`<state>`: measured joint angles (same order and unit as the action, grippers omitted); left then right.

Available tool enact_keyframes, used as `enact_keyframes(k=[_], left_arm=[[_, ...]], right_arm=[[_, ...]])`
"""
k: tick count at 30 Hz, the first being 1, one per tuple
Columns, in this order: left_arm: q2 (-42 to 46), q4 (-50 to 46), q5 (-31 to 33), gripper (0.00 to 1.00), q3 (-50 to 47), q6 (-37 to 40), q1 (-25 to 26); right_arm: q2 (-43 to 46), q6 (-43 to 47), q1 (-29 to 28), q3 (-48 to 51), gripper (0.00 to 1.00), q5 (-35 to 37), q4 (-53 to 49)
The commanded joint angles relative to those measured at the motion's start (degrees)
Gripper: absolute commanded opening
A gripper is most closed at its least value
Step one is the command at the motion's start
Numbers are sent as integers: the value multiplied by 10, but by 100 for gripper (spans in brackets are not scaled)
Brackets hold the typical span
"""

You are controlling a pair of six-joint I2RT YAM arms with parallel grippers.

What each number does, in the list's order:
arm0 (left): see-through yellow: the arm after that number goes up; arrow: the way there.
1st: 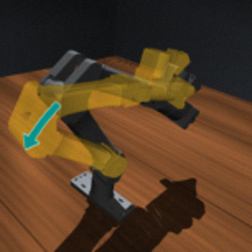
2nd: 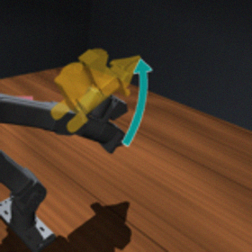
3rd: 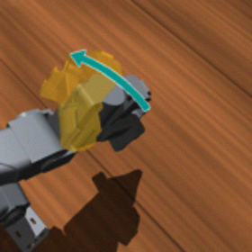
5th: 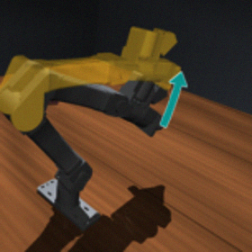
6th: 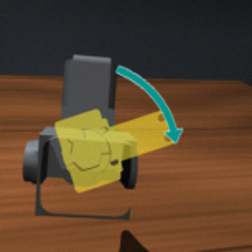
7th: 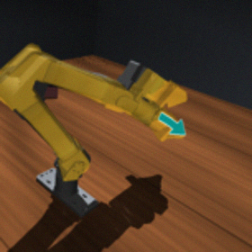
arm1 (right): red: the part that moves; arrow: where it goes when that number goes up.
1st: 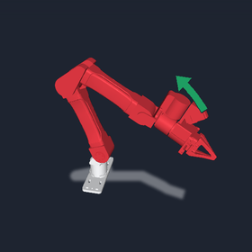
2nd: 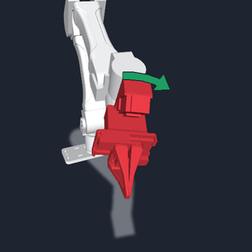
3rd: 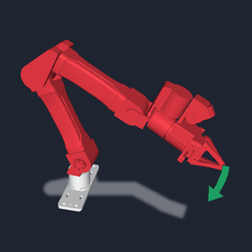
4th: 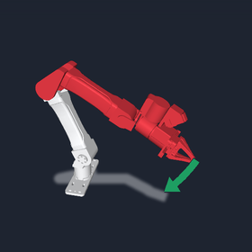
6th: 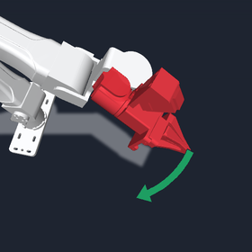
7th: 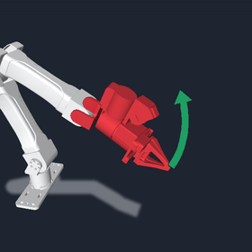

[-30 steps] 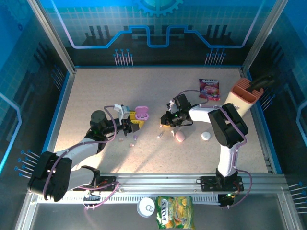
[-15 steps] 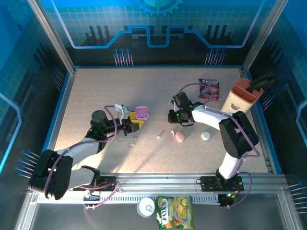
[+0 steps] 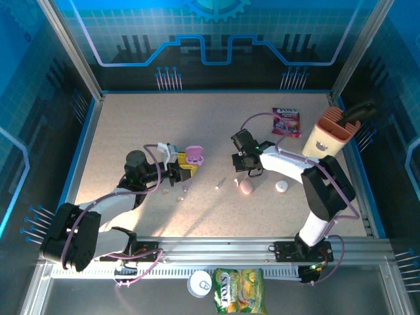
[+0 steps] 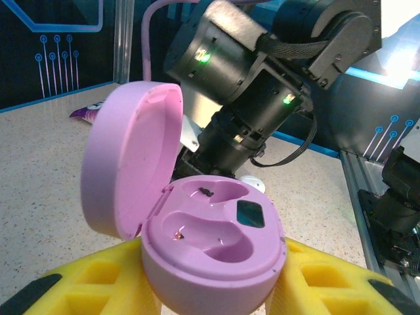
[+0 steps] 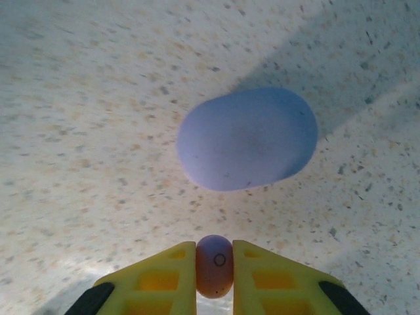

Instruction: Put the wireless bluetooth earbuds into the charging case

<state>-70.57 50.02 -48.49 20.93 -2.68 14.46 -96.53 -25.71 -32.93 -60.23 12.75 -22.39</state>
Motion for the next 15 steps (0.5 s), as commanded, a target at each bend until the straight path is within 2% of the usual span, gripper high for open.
enact_keyframes(k=[1, 9, 15], left_arm=[[-1, 12, -21, 40, 18, 6, -4], [1, -17, -38, 40, 26, 19, -4], [4, -21, -49, 40, 27, 19, -4]], right_arm=[[76, 29, 7, 39, 15, -82, 85], [224, 120, 2, 91, 14, -249, 196], [276, 135, -1, 86, 13, -392, 252]])
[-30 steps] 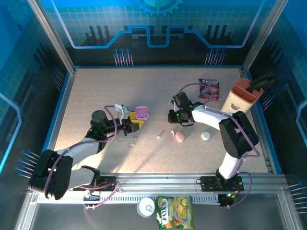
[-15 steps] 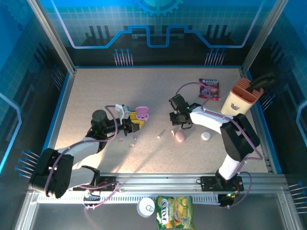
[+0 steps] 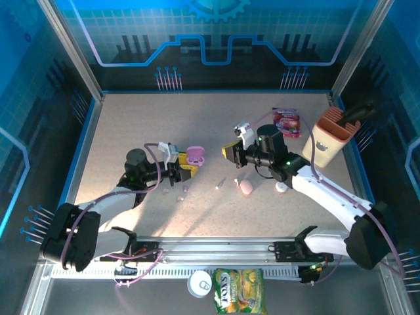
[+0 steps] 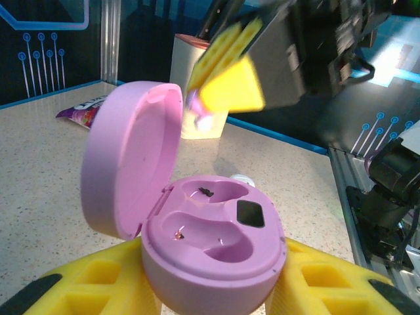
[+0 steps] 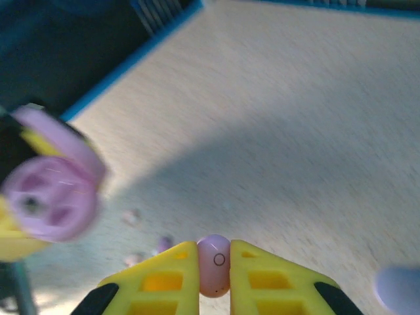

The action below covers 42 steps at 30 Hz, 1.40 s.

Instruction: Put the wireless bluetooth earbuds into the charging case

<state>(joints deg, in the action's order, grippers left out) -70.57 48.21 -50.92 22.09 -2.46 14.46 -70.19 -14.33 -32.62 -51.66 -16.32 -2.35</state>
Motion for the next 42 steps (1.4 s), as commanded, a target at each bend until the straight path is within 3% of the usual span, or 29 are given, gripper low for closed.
enact_keyframes(k=[1, 7, 15, 42], left_arm=[[5, -4, -26, 40, 16, 18, -4], [10, -6, -31, 39, 15, 16, -4], [10, 10, -32, 39, 7, 5, -4], [16, 11, -12, 39, 2, 1, -4]], right_arm=[[14, 20, -6, -4, 13, -117, 56], [-4, 65, -45, -53, 13, -135, 29], [-68, 99, -84, -104, 13, -108, 8], [-119, 131, -93, -104, 15, -75, -34]])
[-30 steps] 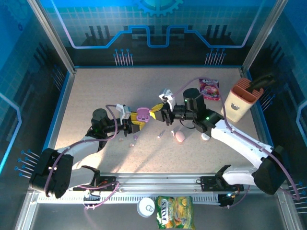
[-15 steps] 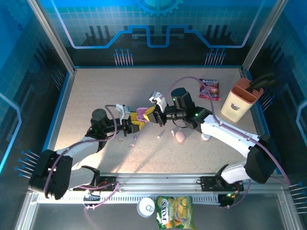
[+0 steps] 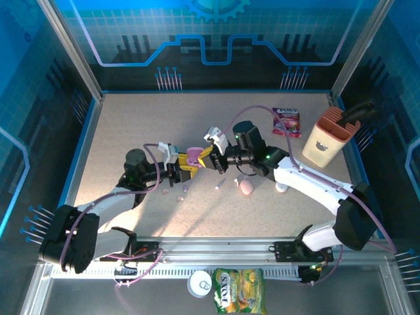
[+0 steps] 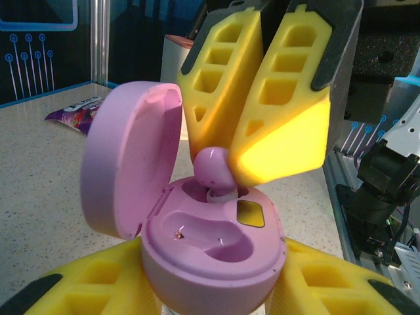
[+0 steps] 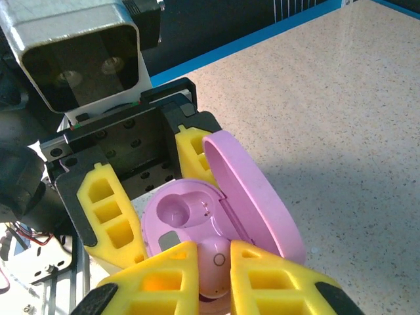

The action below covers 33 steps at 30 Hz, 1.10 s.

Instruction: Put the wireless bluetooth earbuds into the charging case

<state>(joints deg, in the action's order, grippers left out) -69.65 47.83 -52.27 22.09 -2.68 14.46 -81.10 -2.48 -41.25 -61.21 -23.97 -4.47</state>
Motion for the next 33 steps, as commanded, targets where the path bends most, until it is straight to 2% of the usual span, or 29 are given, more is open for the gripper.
enact_keyframes(k=[1, 4, 9, 11, 17, 21, 25, 28, 33], left_arm=[[7, 15, 2, 39, 2, 3, -4], [7, 15, 4, 39, 1, 4, -4], [7, 14, 9, 39, 0, 9, -5], [7, 18, 11, 39, -2, 9, -5], [7, 24, 16, 39, -5, 7, -6], [10, 42, 19, 39, -8, 0, -7], [19, 47, 21, 39, -6, -6, -8], [29, 40, 30, 39, -5, -4, -10], [39, 17, 27, 38, 4, 0, -14]], right_arm=[[-12, 13, -7, -11, 15, 1, -15], [-8, 5, -6, -12, 21, 0, -11], [19, -19, -1, -6, 47, -1, 5], [35, -33, 7, 5, 52, -8, 18], [91, -133, 59, 88, 56, -47, 139], [94, -206, 96, 134, 56, -12, 180], [47, -284, 125, 133, 56, 45, 148], [-12, -303, 125, 114, 56, 36, 121], [-115, -345, 96, 84, 55, 3, 137]])
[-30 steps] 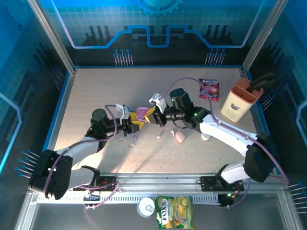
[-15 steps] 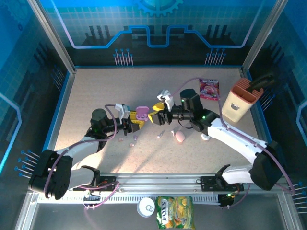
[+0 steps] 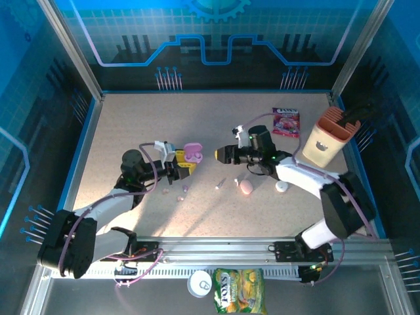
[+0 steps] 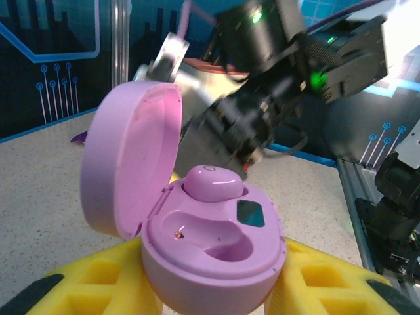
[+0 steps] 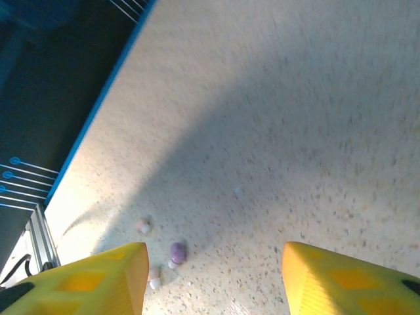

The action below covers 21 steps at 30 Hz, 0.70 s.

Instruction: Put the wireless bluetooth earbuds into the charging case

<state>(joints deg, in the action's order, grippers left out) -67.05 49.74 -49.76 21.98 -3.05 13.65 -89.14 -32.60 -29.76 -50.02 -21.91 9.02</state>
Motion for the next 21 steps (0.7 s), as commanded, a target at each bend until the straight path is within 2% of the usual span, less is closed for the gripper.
enact_keyframes(k=[1, 10, 21], left_arm=[[15, -1, 4, 38, 4, 3, -7], [41, -4, 8, 39, 0, 2, -15], [50, 5, 12, 39, -7, 1, -16]], right_arm=[[-58, -51, -29, -35, 55, -20, 8], [-200, -89, -100, -103, 53, -60, 30], [-274, -89, -155, -181, 51, -49, -48]])
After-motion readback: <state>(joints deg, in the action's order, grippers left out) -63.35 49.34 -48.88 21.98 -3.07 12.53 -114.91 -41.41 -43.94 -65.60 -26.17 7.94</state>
